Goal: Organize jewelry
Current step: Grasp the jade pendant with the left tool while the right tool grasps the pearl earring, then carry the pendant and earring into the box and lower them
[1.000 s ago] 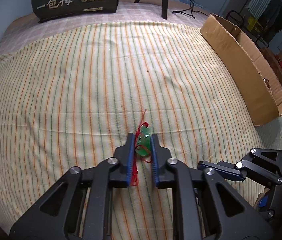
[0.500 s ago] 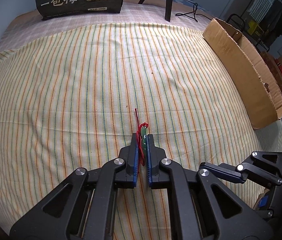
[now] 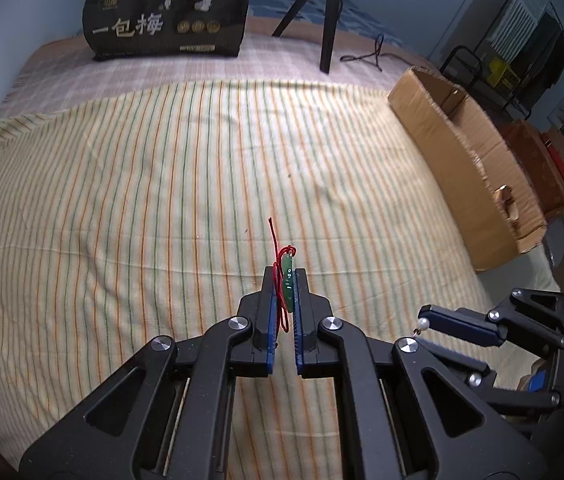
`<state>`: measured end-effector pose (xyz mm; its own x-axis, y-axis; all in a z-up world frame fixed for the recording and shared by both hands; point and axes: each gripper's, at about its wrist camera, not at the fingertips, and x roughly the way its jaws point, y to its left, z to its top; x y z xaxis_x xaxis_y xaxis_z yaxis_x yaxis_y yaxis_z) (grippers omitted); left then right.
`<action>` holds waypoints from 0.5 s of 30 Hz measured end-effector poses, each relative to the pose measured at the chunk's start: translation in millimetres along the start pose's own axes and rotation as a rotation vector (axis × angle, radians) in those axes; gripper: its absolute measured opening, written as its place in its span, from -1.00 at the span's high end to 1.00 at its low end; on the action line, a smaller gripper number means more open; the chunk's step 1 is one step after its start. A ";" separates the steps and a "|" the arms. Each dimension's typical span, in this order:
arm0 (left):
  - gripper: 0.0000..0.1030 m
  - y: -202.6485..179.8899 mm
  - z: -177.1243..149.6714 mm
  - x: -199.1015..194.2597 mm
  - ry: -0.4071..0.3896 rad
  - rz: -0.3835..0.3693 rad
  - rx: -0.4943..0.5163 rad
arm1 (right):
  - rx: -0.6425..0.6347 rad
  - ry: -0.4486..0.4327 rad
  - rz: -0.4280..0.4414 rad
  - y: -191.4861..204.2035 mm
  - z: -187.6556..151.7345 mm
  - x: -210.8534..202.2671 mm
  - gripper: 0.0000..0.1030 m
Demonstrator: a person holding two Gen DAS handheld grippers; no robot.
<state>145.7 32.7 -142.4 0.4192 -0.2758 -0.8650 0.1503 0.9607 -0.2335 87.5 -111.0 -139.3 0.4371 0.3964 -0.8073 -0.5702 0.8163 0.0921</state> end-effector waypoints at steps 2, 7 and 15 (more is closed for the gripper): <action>0.91 -3.1 2.5 -7.0 -0.015 -0.006 0.002 | 0.009 -0.015 -0.005 -4.3 0.0 -7.7 0.68; 0.91 -15.6 7.8 -23.2 -0.051 -0.025 0.013 | 0.032 -0.050 -0.027 -18.0 -0.1 -26.9 0.68; 0.91 -44.1 15.8 -38.4 -0.087 -0.064 0.043 | 0.080 -0.083 -0.066 -45.7 -3.4 -55.5 0.68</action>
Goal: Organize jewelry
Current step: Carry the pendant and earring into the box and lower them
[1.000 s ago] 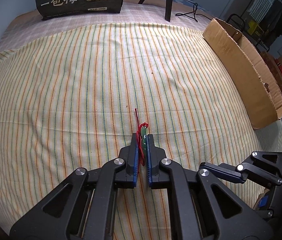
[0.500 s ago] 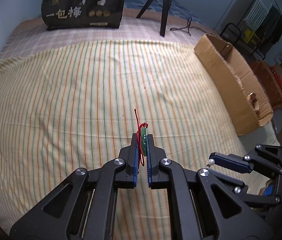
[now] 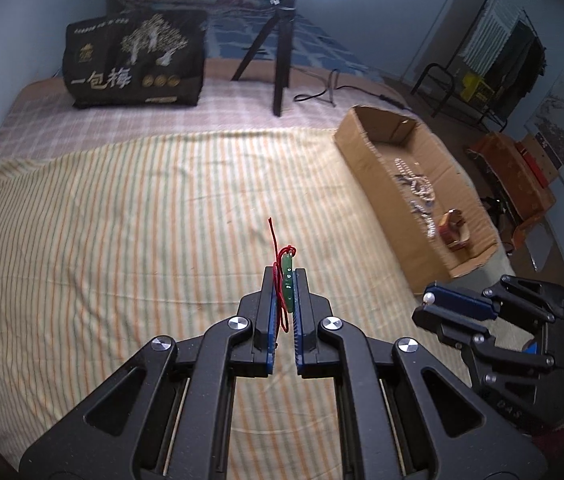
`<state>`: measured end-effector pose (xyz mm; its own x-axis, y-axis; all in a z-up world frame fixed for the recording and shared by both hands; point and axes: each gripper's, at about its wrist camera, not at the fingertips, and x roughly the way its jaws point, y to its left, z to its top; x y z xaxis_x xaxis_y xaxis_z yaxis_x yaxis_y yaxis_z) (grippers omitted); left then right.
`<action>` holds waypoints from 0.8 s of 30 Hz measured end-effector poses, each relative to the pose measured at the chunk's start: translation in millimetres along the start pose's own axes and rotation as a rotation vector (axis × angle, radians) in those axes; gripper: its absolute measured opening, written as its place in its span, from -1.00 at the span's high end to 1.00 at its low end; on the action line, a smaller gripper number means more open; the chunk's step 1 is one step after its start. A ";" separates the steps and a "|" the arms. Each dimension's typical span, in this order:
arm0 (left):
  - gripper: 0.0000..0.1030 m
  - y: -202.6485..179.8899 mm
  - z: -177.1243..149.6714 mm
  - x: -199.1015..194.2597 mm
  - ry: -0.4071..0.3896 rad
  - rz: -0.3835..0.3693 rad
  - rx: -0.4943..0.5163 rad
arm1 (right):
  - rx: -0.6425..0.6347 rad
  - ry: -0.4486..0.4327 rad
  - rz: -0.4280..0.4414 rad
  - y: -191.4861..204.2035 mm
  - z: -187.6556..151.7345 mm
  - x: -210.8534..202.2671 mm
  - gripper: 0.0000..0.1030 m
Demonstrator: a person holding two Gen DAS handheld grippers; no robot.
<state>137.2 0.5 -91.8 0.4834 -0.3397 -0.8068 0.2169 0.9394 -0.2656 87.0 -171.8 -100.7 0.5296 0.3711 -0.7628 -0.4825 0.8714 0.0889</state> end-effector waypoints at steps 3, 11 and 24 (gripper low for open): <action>0.91 -12.6 4.1 -1.4 -0.010 -0.016 0.009 | 0.030 -0.014 -0.028 -17.4 0.5 -10.7 0.68; 0.91 -43.0 22.0 0.8 -0.033 -0.044 0.039 | 0.104 -0.037 -0.084 -61.3 -1.6 -29.9 0.68; 0.91 -82.8 54.1 32.2 -0.029 -0.055 0.078 | 0.148 -0.043 -0.138 -109.4 0.5 -40.2 0.68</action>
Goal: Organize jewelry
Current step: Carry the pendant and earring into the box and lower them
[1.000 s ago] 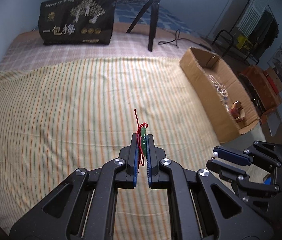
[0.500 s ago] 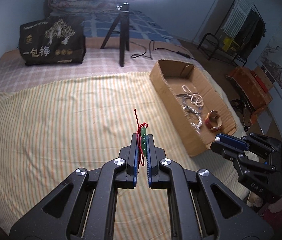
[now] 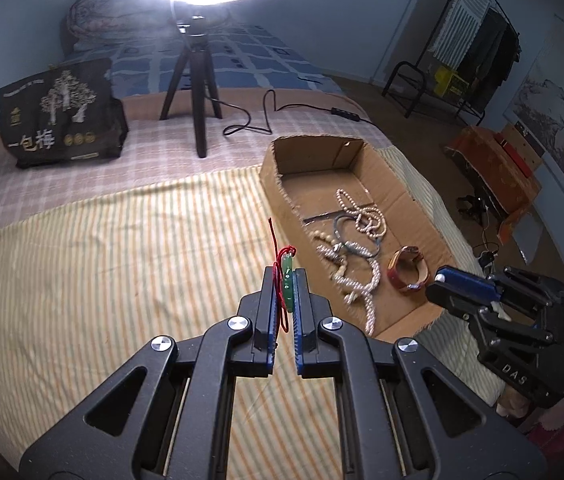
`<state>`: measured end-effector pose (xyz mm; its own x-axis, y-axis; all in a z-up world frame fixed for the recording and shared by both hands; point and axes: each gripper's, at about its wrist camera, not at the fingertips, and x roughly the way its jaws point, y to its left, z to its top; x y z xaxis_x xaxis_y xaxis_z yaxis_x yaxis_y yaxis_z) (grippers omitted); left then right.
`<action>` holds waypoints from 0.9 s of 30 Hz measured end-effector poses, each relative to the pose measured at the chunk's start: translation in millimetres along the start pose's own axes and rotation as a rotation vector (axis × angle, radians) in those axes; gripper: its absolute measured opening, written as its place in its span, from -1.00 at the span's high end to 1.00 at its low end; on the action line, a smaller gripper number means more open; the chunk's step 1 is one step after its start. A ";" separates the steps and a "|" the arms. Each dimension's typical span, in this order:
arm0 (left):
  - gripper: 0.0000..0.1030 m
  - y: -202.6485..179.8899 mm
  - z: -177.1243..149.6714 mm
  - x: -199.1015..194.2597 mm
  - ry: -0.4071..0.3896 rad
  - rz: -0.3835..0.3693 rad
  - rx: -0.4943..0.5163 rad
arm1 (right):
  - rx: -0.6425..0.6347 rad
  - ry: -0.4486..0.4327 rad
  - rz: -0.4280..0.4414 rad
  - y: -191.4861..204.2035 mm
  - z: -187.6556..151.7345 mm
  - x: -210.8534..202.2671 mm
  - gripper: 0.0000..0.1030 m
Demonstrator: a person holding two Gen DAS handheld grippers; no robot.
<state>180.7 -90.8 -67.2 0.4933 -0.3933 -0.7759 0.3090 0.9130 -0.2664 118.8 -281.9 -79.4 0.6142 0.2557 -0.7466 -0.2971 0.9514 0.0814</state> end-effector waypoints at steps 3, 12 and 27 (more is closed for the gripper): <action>0.91 -5.7 9.7 9.8 -0.002 -0.006 -0.001 | 0.013 0.005 -0.010 -7.7 1.1 3.6 0.68; 0.91 -22.6 39.5 45.0 0.005 -0.013 0.001 | 0.054 0.020 -0.040 -32.1 0.0 14.5 0.68; 0.91 -42.9 64.1 93.2 0.031 -0.016 0.001 | 0.063 0.027 -0.058 -47.8 3.3 29.1 0.68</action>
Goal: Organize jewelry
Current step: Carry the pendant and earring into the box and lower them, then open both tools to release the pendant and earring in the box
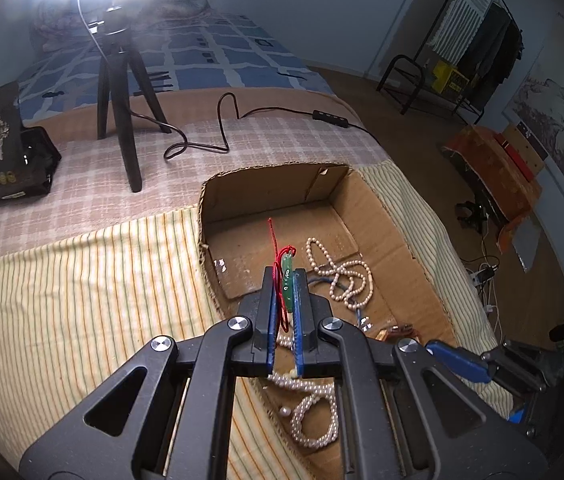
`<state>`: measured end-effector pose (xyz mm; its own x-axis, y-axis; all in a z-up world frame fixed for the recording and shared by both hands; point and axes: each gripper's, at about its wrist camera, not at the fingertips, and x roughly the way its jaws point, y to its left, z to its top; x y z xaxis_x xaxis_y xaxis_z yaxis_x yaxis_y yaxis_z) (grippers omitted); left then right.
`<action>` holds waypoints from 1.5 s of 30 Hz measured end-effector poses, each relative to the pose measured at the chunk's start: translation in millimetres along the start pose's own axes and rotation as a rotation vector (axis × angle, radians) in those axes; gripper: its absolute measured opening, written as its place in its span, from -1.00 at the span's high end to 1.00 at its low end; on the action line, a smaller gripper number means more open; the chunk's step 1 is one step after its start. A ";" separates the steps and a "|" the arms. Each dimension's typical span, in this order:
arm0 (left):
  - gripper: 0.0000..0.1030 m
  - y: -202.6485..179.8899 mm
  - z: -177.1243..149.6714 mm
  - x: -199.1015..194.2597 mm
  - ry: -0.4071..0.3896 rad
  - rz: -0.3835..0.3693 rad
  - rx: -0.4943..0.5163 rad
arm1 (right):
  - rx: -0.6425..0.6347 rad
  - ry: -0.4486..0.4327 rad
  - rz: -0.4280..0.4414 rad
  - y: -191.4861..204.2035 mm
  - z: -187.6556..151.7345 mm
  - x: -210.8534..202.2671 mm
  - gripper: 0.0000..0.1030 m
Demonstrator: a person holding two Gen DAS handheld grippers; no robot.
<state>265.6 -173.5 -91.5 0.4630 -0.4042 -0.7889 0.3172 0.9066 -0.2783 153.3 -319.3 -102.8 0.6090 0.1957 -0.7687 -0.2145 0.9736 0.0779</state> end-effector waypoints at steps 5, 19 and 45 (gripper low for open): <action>0.91 1.4 2.7 7.0 0.001 0.007 -0.013 | 0.018 0.010 -0.005 -6.0 0.2 5.8 0.68; 0.49 -1.3 3.1 6.3 -0.004 0.034 -0.003 | -0.016 0.000 -0.014 4.3 -0.7 5.3 0.16; -0.27 -5.1 2.3 -31.5 -0.063 0.058 0.004 | -0.021 -0.073 -0.115 17.6 7.0 -26.1 -0.93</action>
<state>251.3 -165.8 -63.9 0.5316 -0.3581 -0.7676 0.2921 0.9282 -0.2307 139.0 -306.5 -76.9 0.6843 0.0921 -0.7234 -0.1558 0.9875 -0.0217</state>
